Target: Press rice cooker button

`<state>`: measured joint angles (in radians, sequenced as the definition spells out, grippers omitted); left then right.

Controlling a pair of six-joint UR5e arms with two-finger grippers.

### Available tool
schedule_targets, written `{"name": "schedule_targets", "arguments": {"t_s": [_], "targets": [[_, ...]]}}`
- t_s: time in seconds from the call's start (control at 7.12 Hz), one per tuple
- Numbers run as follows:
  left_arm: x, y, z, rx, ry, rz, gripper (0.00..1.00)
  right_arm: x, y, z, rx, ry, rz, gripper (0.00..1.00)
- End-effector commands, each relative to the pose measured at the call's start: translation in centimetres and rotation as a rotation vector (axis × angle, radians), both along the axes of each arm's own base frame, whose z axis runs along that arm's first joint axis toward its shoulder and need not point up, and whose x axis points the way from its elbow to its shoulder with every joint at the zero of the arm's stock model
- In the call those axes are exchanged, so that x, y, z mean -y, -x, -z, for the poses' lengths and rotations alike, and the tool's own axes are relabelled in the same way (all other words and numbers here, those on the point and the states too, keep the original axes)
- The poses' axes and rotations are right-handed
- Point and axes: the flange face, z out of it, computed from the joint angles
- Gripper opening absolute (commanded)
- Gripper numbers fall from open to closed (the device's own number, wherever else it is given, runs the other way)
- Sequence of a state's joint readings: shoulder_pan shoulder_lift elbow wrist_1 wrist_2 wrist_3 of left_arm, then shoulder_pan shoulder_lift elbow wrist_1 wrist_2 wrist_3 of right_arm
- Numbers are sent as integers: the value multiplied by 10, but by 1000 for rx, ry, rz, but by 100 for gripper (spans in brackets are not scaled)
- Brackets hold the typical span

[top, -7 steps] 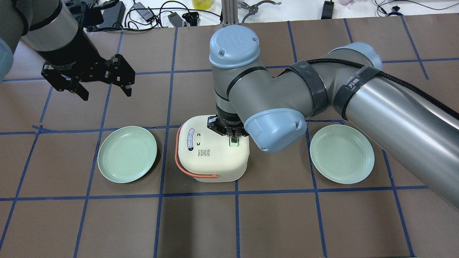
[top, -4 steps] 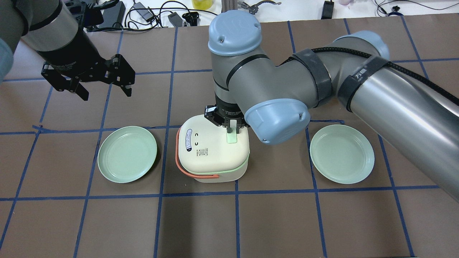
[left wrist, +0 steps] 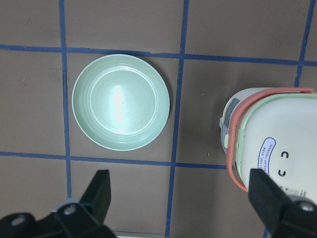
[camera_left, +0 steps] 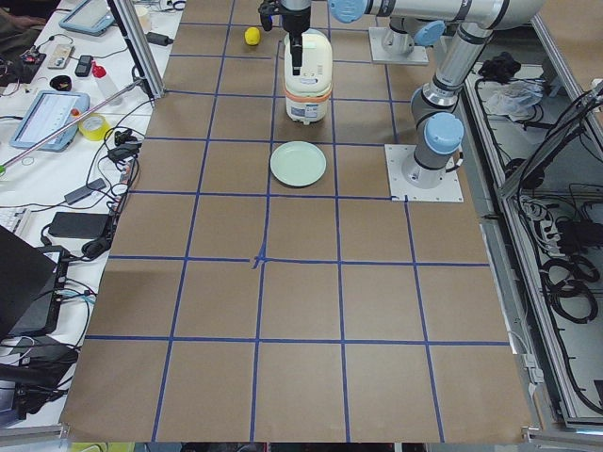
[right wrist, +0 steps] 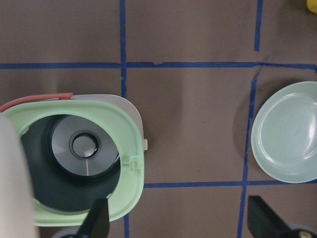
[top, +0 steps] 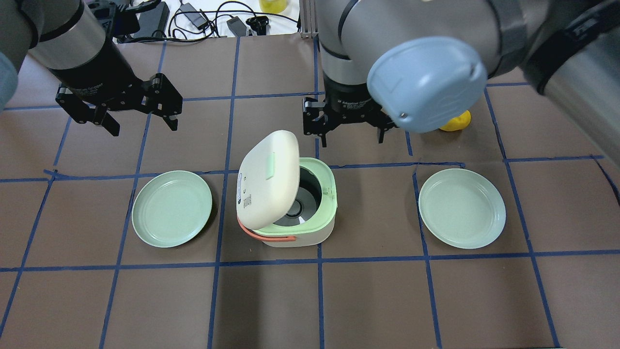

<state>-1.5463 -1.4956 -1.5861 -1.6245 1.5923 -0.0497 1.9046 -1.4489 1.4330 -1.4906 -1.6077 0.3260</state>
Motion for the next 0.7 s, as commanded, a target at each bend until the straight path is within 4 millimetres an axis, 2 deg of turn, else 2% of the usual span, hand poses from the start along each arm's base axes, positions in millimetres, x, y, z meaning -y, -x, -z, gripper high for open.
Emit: {"name": "schedule_targets", "arguments": {"t_s": [0.0, 0.28, 0.42, 0.56], "targets": [[0, 0, 0, 0, 0, -1, 100, 25, 53, -46, 6, -9, -18, 100], [0, 0, 0, 0, 0, -1, 100, 49, 100, -67, 28, 66, -96, 100], [0, 0, 0, 0, 0, -1, 100, 58, 117, -72, 30, 106, -69, 100], [0, 0, 0, 0, 0, -1, 100, 66, 126, -76, 32, 151, -54, 100]]}}
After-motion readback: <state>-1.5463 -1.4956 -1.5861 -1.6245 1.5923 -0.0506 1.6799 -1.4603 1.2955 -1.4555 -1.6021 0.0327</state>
